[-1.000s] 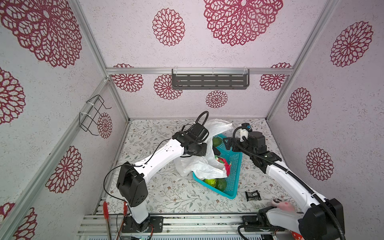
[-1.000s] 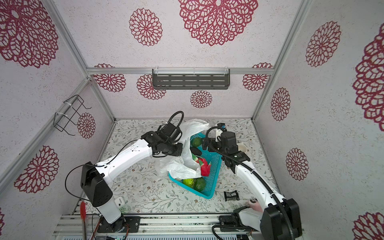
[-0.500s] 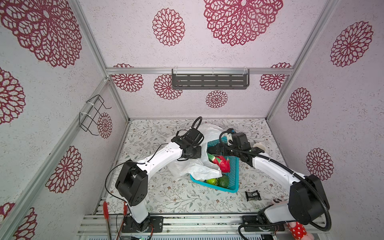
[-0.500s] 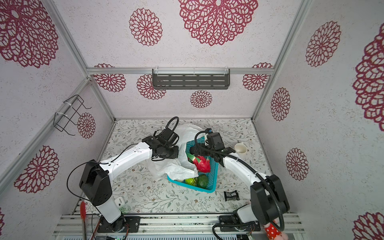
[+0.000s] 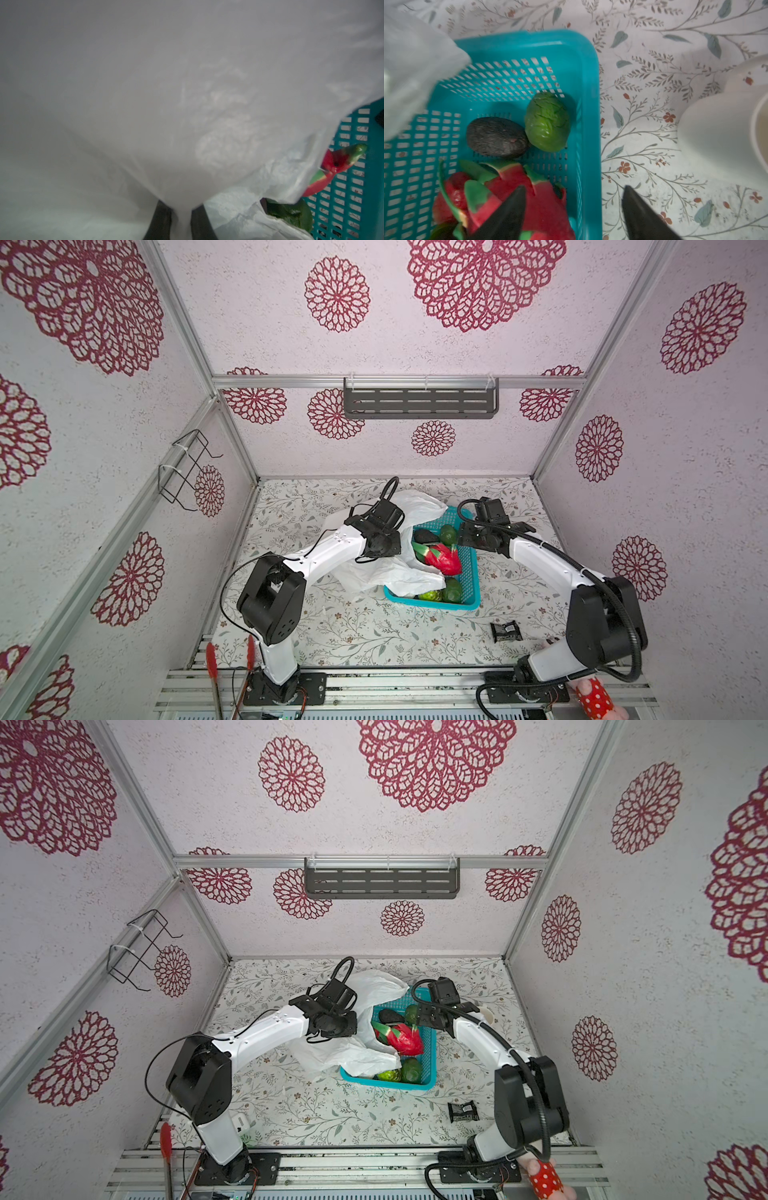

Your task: Place the fruits into the plastic bag

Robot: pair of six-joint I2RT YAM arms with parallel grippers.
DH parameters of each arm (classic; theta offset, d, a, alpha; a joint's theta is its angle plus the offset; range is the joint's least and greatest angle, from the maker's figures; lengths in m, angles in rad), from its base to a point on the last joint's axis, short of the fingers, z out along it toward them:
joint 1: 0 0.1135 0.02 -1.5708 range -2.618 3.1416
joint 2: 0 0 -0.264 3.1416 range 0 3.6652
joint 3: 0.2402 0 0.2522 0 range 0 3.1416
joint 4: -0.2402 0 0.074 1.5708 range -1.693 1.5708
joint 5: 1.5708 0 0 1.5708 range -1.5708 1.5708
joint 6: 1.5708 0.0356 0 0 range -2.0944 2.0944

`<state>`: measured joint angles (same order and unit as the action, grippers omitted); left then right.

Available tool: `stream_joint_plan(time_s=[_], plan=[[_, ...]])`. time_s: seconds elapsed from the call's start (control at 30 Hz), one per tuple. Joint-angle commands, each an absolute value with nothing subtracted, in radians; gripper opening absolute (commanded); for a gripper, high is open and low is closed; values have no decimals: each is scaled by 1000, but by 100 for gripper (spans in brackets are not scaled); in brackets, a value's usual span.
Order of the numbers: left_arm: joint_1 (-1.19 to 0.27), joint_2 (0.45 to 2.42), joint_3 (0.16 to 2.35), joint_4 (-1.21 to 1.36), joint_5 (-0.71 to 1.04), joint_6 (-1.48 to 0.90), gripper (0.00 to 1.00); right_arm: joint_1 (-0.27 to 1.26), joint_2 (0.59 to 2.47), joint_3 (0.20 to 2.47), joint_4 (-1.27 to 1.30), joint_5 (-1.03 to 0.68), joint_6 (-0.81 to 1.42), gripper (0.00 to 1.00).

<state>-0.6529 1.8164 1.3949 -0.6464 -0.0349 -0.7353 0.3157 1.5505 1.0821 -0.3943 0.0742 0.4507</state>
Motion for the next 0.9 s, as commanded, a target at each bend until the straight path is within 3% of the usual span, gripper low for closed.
stream_joint_plan(time_s=[0.0,0.13,0.23,0.3,0.4,0.5,0.57,0.73,0.87], plan=[[-622,1871,1417,-599,-56,-785,0,315,1604,1135,-420,41,456,44],[-605,1924,1484,-577,-25,-785,0,309,1716,1249,-427,33,425,13],[-595,1984,1560,-589,-12,-777,0,288,1773,1349,-442,70,423,11],[-591,2005,1599,-608,-13,-762,2,278,1775,1385,-439,104,424,21],[-589,1991,1607,-612,-9,-742,23,276,1745,1394,-412,117,399,48],[-580,1974,1584,-601,0,-745,29,278,1682,1355,-371,117,391,57],[-574,1929,1563,-580,10,-757,26,278,1624,1316,-332,104,386,59],[-573,1921,1555,-571,8,-760,5,302,1532,1241,-236,-80,349,60],[-573,1899,1545,-561,16,-755,2,367,1542,1223,-186,-255,345,60]])
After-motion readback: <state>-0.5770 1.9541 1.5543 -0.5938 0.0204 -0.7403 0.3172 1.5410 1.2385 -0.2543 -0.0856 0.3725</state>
